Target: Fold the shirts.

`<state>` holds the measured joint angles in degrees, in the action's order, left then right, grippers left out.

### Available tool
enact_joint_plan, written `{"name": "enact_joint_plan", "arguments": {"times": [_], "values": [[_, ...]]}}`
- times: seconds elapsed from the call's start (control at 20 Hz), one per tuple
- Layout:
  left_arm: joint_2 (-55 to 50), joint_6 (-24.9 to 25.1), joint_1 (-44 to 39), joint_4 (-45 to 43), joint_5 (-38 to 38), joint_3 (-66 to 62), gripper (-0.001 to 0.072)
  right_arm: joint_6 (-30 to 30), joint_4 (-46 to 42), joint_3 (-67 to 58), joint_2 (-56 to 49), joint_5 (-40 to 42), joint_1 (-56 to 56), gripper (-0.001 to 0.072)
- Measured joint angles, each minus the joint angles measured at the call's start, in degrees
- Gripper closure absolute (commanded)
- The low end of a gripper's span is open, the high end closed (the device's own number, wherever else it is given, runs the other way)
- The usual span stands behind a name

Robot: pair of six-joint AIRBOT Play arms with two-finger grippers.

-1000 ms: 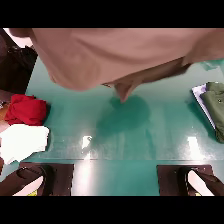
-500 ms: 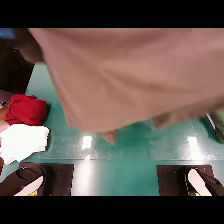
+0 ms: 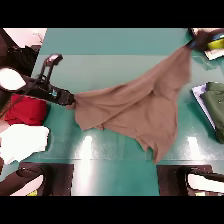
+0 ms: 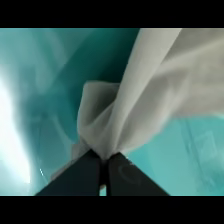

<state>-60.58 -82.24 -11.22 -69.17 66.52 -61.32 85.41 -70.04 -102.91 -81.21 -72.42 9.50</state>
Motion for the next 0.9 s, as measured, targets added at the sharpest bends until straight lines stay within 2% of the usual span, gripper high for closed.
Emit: {"name": "enact_joint_plan", "arguments": {"times": [0.2,0.25,0.3,0.35,0.4,0.45,0.55,0.75,0.9], "values": [[-7.4,0.0,6.0,-0.5,-8.9,1.4,0.0681,0.5,-2.4,1.6,-9.2,7.1,3.5,0.0688],[-9.1,0.0,6.9,-0.5,-10.6,0.6,0.0652,0.5,-2.1,1.7,-10.7,9.2,3.9,0.0677],[-10.4,0.1,7.5,-0.5,-12.0,-0.3,0.0333,0.6,-1.8,1.9,-11.7,10.7,4.2,0.0499],[-11.5,0.2,8.0,-0.4,-13.4,-1.6,0.0050,0.6,-1.4,1.8,-12.5,12.6,4.2,0.0241],[-12.2,0.2,8.4,-0.4,-14.6,-2.8,0.0019,0.6,-0.9,1.4,-13.0,14.0,4.0,0.0153],[-12.8,0.1,8.7,-0.4,-15.3,-4.3,0.0033,0.6,-0.3,0.6,-13.4,14.8,3.6,0.0156],[-13.4,0.2,8.9,-0.6,-14.8,-8.1,0.0159,0.7,0.9,-2.1,-13.8,14.5,2.4,0.0157],[-12.9,0.1,9.1,-0.6,-6.1,-13.4,0.0161,-0.1,2.2,-6.6,-12.0,6.5,-0.7,0.0158],[-9.8,0.0,9.1,0.6,-1.4,-9.5,0.0161,-1.8,2.2,-7.7,-9.5,-1.6,-3.2,0.0158]]}}
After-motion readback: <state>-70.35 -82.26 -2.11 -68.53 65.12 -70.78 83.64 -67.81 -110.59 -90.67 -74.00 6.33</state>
